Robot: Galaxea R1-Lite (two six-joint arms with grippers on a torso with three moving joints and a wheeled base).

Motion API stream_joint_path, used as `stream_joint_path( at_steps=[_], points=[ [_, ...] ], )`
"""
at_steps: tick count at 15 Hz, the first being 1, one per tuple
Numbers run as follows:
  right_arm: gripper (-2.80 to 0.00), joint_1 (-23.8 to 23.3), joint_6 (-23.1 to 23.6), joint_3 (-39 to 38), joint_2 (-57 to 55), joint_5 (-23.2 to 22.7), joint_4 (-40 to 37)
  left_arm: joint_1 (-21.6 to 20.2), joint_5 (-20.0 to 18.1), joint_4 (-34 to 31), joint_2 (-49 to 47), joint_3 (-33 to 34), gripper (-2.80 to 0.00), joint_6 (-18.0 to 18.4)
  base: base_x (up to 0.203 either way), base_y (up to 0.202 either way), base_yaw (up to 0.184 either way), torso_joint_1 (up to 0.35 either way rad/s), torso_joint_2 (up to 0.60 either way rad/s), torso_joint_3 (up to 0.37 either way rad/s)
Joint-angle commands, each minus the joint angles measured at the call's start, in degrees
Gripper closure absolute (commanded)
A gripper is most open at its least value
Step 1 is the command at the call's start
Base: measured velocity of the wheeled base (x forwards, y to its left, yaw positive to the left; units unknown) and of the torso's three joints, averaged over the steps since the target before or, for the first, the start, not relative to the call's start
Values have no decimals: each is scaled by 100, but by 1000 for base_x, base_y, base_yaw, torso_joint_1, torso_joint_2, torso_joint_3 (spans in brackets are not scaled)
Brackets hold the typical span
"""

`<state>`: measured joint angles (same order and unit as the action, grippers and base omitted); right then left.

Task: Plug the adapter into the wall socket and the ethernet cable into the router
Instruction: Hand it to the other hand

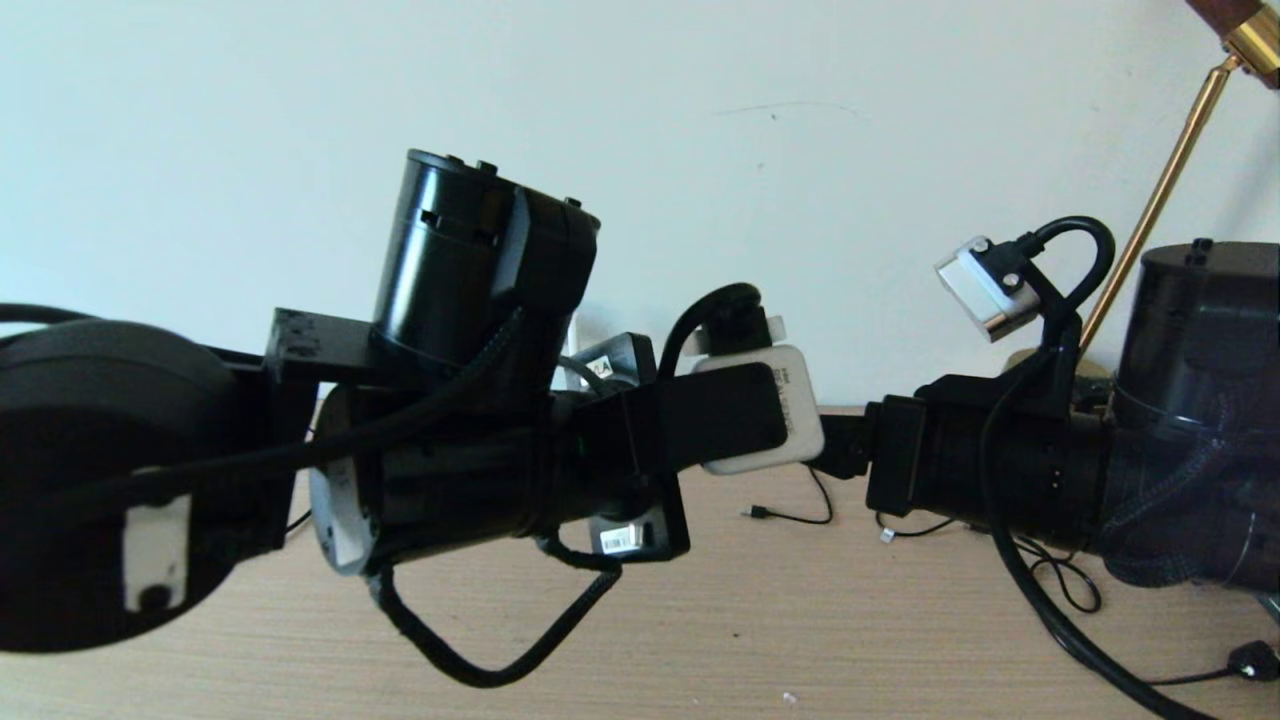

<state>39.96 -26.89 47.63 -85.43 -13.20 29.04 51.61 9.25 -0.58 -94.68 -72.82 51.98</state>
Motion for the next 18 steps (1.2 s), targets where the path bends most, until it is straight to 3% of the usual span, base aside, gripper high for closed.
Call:
stream_joint_path(
  at_steps=[1, 9, 10, 18],
  points=[
    [-280, 3, -18, -8, -61, -7, 49, -2, 6, 56, -8, -50, 0, 29, 0, 0, 0, 0, 0, 0],
    [-280, 38, -27, -70, -44, -7, 49, 89, 6, 120, -50, -48, 0, 31, 0, 0, 0, 0, 0, 0],
    [0, 38, -27, -70, -53, -7, 49, 103, 6, 120, -50, -48, 0, 31, 0, 0, 0, 0, 0, 0],
    [0, 47, -9, -70, -44, -16, 50, 130, 6, 155, -68, -22, 0, 31, 0, 0, 0, 0, 0, 0]
  ],
)
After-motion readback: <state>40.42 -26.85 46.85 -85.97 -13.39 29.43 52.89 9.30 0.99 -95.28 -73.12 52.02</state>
